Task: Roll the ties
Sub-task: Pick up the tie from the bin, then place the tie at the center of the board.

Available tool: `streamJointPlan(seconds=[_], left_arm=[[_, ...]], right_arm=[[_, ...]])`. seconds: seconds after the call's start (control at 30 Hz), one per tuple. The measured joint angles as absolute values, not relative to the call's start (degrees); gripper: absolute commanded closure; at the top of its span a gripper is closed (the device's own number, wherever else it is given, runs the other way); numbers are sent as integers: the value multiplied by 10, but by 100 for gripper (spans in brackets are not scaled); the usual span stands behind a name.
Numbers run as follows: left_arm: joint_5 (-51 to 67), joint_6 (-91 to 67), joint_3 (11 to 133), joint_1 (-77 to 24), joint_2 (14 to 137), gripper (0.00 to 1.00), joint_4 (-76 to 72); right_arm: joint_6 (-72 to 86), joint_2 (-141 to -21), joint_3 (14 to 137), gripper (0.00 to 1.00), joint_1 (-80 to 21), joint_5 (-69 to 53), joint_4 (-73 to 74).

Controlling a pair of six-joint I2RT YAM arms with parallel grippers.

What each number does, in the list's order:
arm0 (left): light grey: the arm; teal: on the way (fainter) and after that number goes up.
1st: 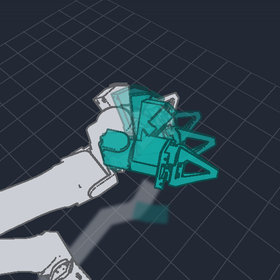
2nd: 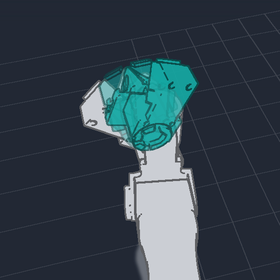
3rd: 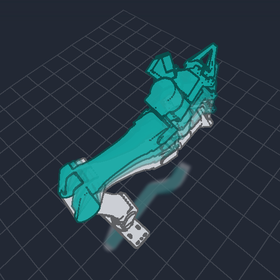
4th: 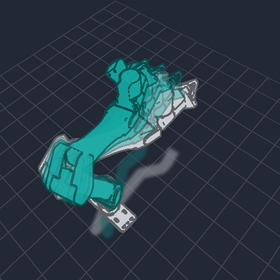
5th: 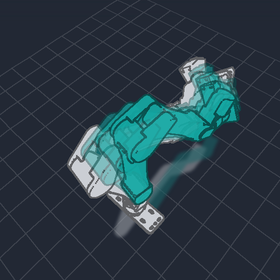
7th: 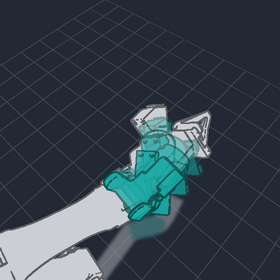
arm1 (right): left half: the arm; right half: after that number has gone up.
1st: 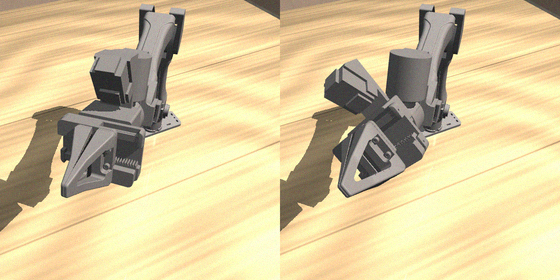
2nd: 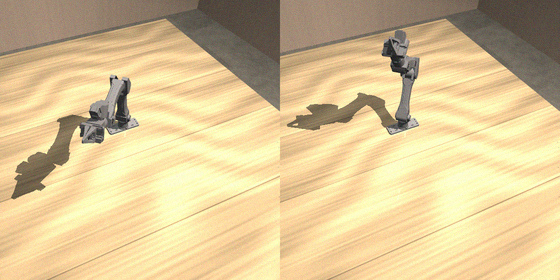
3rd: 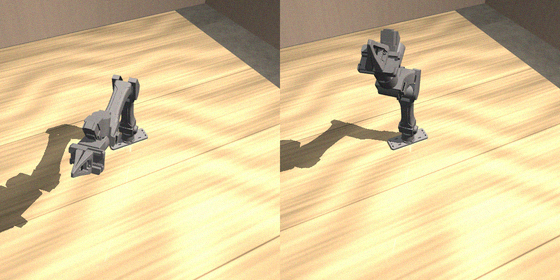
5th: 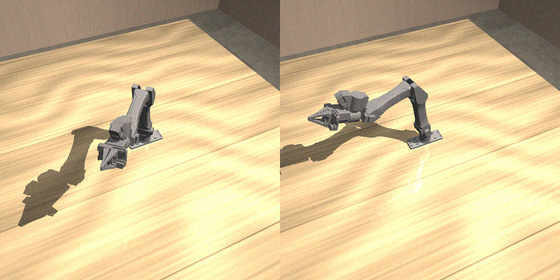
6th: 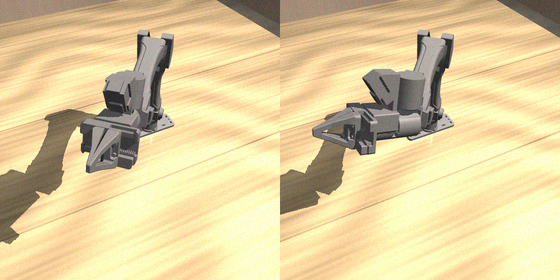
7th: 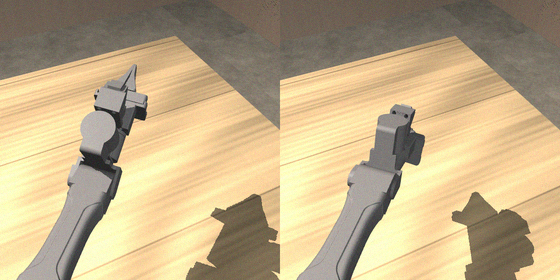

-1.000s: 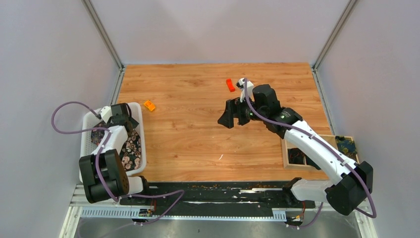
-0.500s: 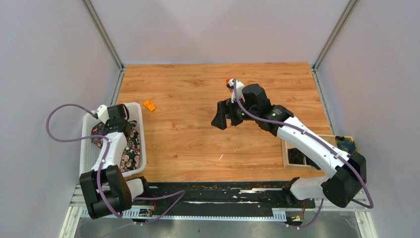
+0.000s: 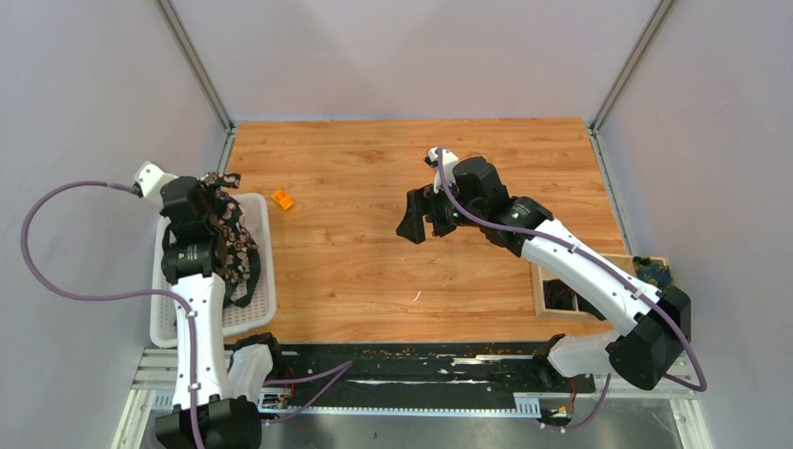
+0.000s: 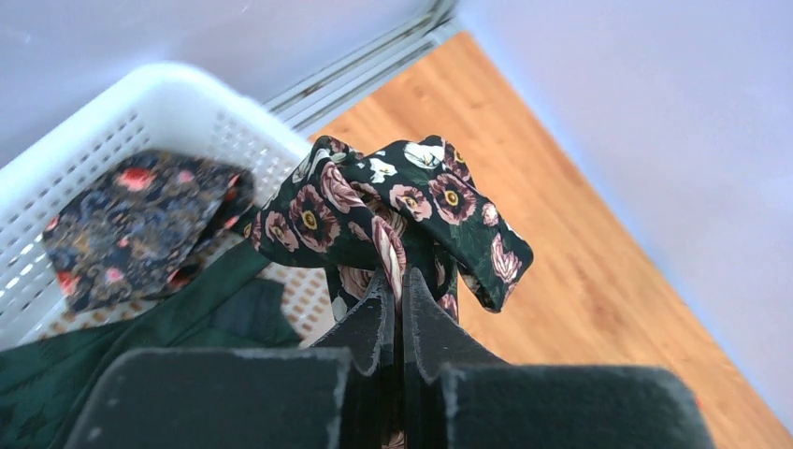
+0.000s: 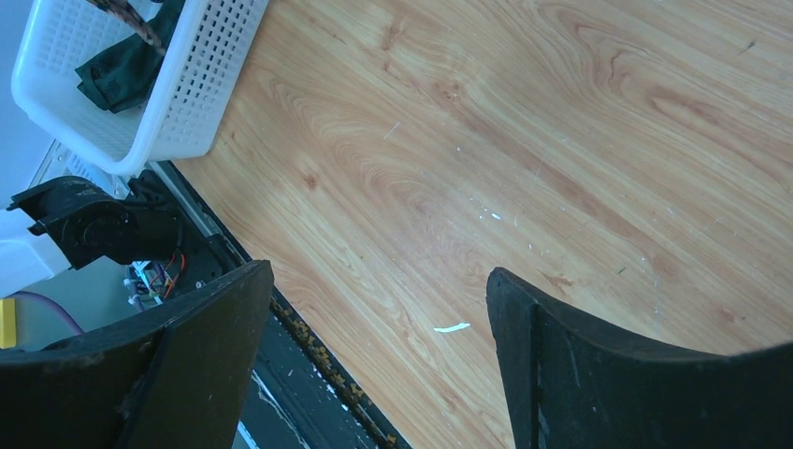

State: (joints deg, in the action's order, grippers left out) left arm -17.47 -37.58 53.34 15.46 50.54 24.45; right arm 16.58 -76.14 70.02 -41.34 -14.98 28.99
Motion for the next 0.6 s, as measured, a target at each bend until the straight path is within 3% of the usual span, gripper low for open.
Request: streamJointPlan(seconds=[0.27,0.6], left_arm=[[-58,-367,611,155,486,100,239],[170,-386,693,118,505,100,169]], right_arm=[[173,-758,703,14,-415,-126,295],[178,-698,708,14,-415,-67,300]])
